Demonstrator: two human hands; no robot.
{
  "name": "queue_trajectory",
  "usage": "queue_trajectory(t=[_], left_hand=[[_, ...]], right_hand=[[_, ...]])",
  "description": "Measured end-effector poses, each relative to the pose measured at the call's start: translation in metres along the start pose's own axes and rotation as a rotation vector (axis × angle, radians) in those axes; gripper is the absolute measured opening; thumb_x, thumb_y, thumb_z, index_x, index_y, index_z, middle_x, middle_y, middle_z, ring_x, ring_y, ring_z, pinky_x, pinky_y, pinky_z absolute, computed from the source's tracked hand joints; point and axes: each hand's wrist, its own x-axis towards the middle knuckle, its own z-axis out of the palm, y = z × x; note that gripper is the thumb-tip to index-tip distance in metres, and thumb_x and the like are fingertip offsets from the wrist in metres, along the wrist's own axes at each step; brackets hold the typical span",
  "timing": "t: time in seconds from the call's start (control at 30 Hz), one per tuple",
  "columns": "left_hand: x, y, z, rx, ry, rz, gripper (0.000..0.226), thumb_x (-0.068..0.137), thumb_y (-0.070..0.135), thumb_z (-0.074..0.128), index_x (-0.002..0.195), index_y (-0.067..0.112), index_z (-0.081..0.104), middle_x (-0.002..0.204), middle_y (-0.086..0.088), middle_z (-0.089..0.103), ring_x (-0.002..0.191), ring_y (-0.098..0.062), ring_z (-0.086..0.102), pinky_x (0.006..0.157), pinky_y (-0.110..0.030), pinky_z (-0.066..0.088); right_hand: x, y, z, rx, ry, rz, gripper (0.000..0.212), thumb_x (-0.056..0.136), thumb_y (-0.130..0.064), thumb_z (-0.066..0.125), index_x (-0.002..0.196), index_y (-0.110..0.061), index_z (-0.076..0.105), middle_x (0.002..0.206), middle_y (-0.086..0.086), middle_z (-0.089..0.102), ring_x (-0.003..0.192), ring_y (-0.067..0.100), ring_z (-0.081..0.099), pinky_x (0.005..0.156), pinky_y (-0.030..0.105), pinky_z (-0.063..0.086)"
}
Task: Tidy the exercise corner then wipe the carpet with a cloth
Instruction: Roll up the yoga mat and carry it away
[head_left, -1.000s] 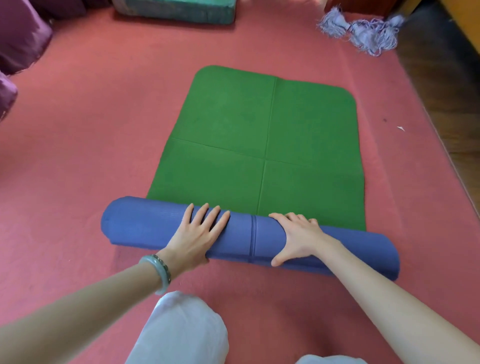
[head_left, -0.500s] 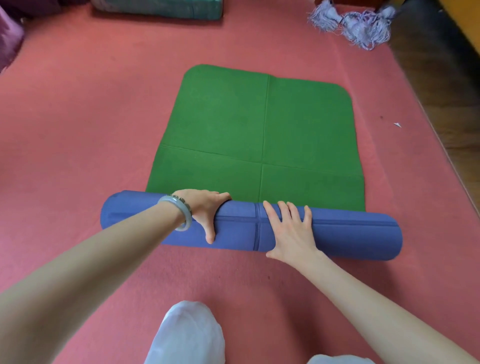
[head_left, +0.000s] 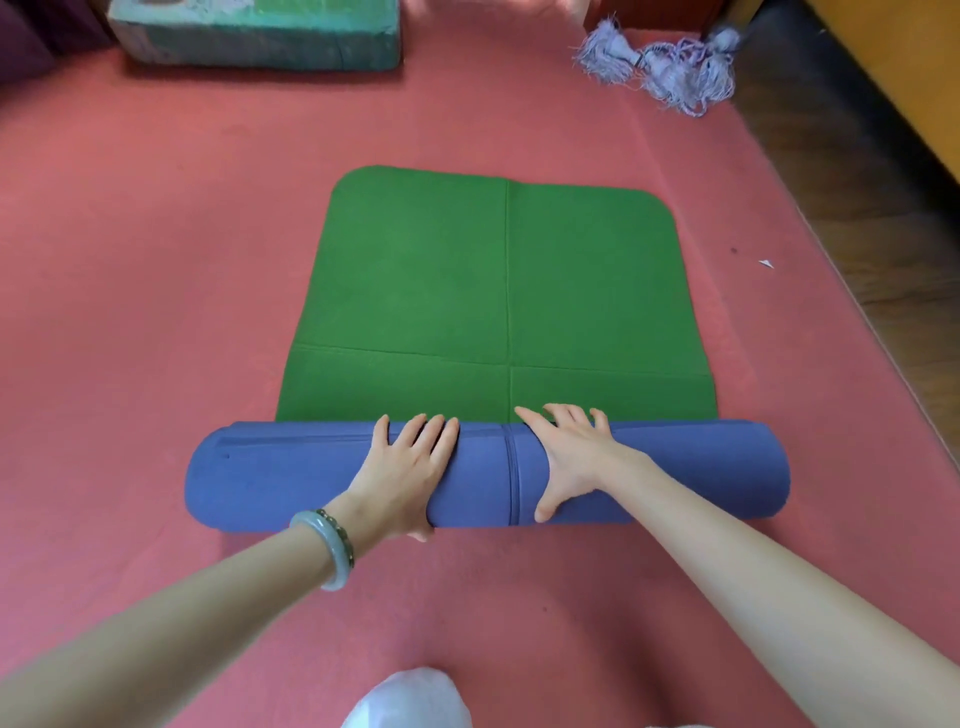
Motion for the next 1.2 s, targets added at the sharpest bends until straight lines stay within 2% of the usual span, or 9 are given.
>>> queue_trajectory(t=[0.13, 0.27, 0.4, 0.57, 0.73, 0.8, 0.87, 1.07, 1.2], left_hand=[[0.041, -0.035, -0.028, -0.185, -0.170, 0.112, 0.104, 0.041, 0.058, 0.074, 0.128, 0.018, 0.032, 0.120, 0.004, 0.048, 0.108, -0.020, 0.049, 0.085, -0.040, 0.046], [0.074, -0.056, -0.046, -0.347, -0.418, 0.114, 0.089, 0.036, 0.060, 0.076, 0.108, 0.026, 0.038, 0.103, 0.010, 0.049, 0.094, -0.019, 0.056, 0.081, -0.041, 0.053], [0.082, -0.061, -0.052, -0.387, -0.515, 0.095, 0.091, 0.036, 0.061, 0.077, 0.111, 0.028, 0.039, 0.105, 0.011, 0.048, 0.095, -0.017, 0.054, 0.081, -0.041, 0.053], [0.064, -0.053, -0.051, -0.236, -0.313, 0.124, 0.121, 0.046, 0.057, 0.076, 0.145, 0.016, 0.021, 0.143, -0.002, 0.030, 0.129, -0.024, 0.035, 0.104, -0.039, 0.037], [0.015, -0.016, -0.019, -0.191, 0.113, 0.082, 0.110, 0.032, 0.040, 0.076, 0.131, 0.007, 0.042, 0.136, -0.013, 0.048, 0.116, -0.034, 0.057, 0.103, -0.048, 0.035], [0.010, -0.009, -0.004, -0.099, 0.068, 0.091, 0.120, 0.033, 0.044, 0.081, 0.137, 0.004, 0.037, 0.140, -0.016, 0.045, 0.126, -0.038, 0.047, 0.105, -0.058, 0.026], [0.020, -0.011, -0.003, -0.054, 0.038, 0.066, 0.130, 0.028, 0.048, 0.087, 0.139, 0.003, 0.034, 0.140, -0.018, 0.047, 0.127, -0.039, 0.046, 0.102, -0.063, 0.032], [0.059, -0.041, -0.023, -0.132, 0.029, 0.086, 0.126, 0.025, 0.052, 0.079, 0.135, 0.007, 0.036, 0.128, -0.010, 0.056, 0.113, -0.030, 0.056, 0.094, -0.049, 0.047], [0.093, -0.067, -0.050, -0.186, -0.085, 0.134, 0.115, 0.041, 0.054, 0.074, 0.140, 0.017, 0.028, 0.134, 0.002, 0.046, 0.117, -0.021, 0.050, 0.096, -0.036, 0.042]], right_hand=[[-0.005, -0.002, 0.006, -0.084, 0.106, 0.023, 0.133, 0.058, -0.058, 0.077, 0.146, -0.026, -0.017, 0.156, 0.014, -0.005, 0.145, 0.030, -0.007, 0.113, 0.058, -0.003], [-0.001, -0.003, 0.003, -0.134, 0.109, 0.053, 0.132, 0.065, -0.054, 0.075, 0.144, -0.024, -0.026, 0.156, 0.015, -0.015, 0.144, 0.031, -0.013, 0.110, 0.061, -0.005], [0.006, 0.001, -0.012, -0.098, 0.034, 0.030, 0.122, 0.071, -0.052, 0.071, 0.145, -0.025, -0.023, 0.156, 0.014, -0.012, 0.144, 0.031, -0.012, 0.109, 0.062, -0.005], [0.000, 0.009, -0.018, -0.118, -0.014, -0.039, 0.114, 0.077, -0.051, 0.066, 0.145, -0.025, -0.021, 0.157, 0.014, -0.009, 0.145, 0.031, -0.008, 0.111, 0.062, -0.001], [0.009, 0.020, -0.023, -0.060, -0.036, -0.094, 0.112, 0.077, -0.051, 0.065, 0.146, -0.026, -0.020, 0.157, 0.011, -0.008, 0.145, 0.029, -0.008, 0.110, 0.061, -0.004], [0.016, 0.024, -0.025, -0.022, -0.064, -0.107, 0.112, 0.076, -0.052, 0.065, 0.145, -0.028, -0.020, 0.157, 0.010, -0.009, 0.144, 0.029, -0.009, 0.110, 0.060, -0.006], [0.025, 0.027, -0.031, -0.010, -0.096, -0.113, 0.114, 0.073, -0.052, 0.067, 0.146, -0.031, -0.019, 0.157, 0.010, -0.007, 0.144, 0.027, -0.008, 0.111, 0.059, -0.005], [0.061, 0.040, -0.076, 0.119, -0.219, -0.119, 0.113, 0.066, -0.046, 0.076, 0.149, -0.033, 0.001, 0.154, 0.005, 0.015, 0.142, 0.026, 0.012, 0.114, 0.052, 0.010], [0.055, 0.042, -0.078, 0.152, -0.089, -0.116, 0.113, 0.066, -0.054, 0.073, 0.149, -0.031, 0.001, 0.155, 0.007, 0.010, 0.144, 0.025, 0.006, 0.116, 0.052, 0.003]])
